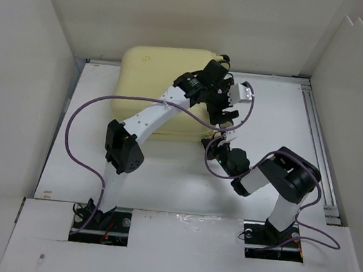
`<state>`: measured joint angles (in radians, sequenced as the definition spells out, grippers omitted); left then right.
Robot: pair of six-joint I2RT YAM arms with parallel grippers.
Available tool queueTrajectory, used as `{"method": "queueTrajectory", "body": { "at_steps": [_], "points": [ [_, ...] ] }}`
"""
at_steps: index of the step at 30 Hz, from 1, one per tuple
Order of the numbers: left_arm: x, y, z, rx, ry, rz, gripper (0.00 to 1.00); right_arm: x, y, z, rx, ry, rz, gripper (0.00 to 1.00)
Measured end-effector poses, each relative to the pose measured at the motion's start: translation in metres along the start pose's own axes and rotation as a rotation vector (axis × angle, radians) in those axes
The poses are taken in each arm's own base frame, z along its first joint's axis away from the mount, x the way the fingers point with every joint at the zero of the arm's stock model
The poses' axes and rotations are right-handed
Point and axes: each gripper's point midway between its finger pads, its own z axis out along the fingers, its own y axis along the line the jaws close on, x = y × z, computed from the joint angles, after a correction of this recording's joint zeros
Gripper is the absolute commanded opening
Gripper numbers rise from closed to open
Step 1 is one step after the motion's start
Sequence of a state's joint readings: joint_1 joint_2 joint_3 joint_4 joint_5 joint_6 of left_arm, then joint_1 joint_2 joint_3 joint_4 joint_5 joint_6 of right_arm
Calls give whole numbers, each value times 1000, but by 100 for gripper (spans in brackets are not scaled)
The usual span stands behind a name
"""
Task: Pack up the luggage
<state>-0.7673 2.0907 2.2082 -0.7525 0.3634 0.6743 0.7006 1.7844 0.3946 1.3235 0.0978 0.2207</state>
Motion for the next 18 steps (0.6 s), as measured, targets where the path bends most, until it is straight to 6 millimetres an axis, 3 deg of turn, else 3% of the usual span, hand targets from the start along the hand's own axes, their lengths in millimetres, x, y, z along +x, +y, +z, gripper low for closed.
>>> {"method": "queueTrajectory", "body": {
  "at_steps": [5,9,16,18],
  "points": [
    [-2,-16,4,82,-5,15,89,0,1,1,1,-20,-7,0],
    [3,-16,11,81,12,18,90,-1,1,1,8,-24,-21,0],
    [22,-8,53,38,76,34,91,-3,0,-2,12,-23,-41,0],
    [22,-7,55,27,85,26,84,-2,0,-3,12,-23,-44,0]
  ]
}}
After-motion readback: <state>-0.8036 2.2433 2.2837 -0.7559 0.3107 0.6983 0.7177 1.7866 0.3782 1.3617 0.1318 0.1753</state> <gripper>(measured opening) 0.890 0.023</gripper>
